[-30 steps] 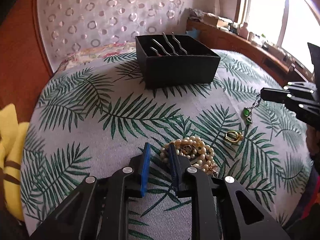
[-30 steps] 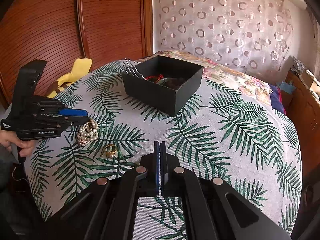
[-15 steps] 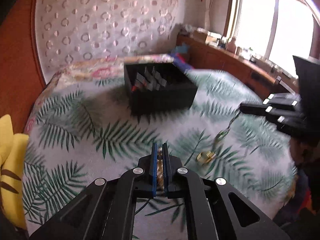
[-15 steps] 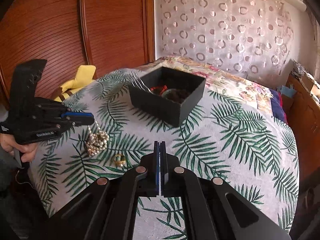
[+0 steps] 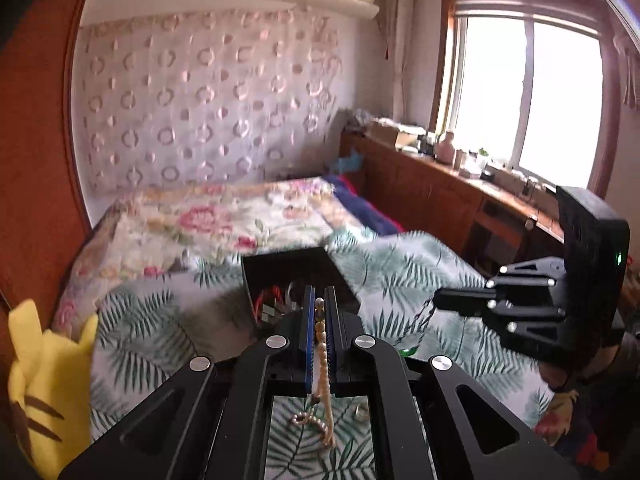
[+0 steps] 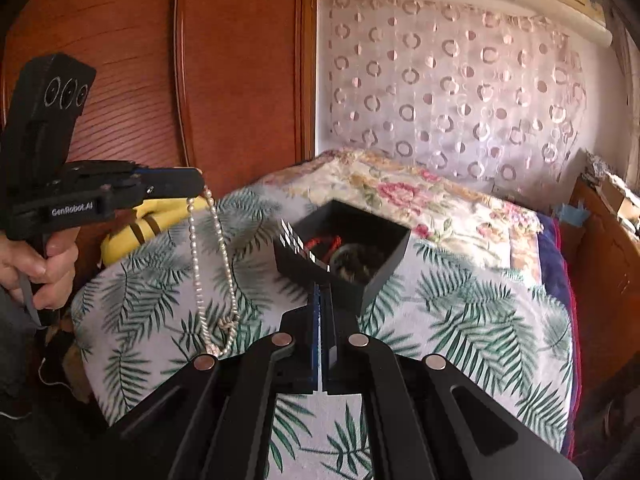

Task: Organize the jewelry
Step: 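Carry the pearl necklace and green bracelet into the black box and open both grippers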

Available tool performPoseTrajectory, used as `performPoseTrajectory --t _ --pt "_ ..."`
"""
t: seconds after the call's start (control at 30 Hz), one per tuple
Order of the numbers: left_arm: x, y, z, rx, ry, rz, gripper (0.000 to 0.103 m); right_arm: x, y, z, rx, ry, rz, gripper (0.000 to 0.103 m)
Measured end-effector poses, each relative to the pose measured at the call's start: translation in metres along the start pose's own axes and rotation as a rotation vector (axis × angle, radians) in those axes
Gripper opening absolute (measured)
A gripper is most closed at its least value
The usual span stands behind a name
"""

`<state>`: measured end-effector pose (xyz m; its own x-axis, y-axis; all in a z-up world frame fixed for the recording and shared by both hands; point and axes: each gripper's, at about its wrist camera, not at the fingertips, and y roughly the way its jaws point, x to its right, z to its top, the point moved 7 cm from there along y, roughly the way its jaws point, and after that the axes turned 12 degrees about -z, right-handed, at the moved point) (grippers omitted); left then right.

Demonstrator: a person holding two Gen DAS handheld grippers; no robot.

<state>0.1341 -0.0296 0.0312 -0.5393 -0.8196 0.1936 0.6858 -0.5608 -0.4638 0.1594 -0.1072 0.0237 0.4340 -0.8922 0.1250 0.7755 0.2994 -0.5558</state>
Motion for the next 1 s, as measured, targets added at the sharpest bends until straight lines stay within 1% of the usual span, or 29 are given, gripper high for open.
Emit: performPoseTrajectory --t 0.23,0.37,0.5,0.63,0.8,0.9,1.0 --pt "0.014 -0.009 0.048 0.057 0.045 0.000 0.004 0.001 -0.012 0.041 0.067 -0.009 -0.012 0.001" --pt "0.020 -0.012 0.074 0.081 0.074 0.010 0.004 0.005 -0.011 0.058 0.087 -0.014 -0.029 0.001" --pt "0.018 -0.008 0.092 0.091 0.084 0.029 0.004 0.013 -0.004 0.073 0.093 -0.007 -0.042 0.001" --pt "0.009 0.004 0.109 0.090 0.076 0.050 0.004 0.016 0.006 0.082 0.090 -0.010 -0.055 0.001" --pt "-0.001 0.017 0.128 0.088 0.052 0.052 0.004 0.021 0.022 0.087 0.075 -0.010 -0.070 0.001" --pt "-0.008 0.025 0.133 0.081 0.050 0.062 0.004 0.025 0.031 0.088 0.071 -0.002 -0.069 0.001" --pt "-0.017 0.041 0.130 0.058 0.040 0.064 0.004 0.026 0.044 0.088 0.059 0.004 -0.063 0.001"
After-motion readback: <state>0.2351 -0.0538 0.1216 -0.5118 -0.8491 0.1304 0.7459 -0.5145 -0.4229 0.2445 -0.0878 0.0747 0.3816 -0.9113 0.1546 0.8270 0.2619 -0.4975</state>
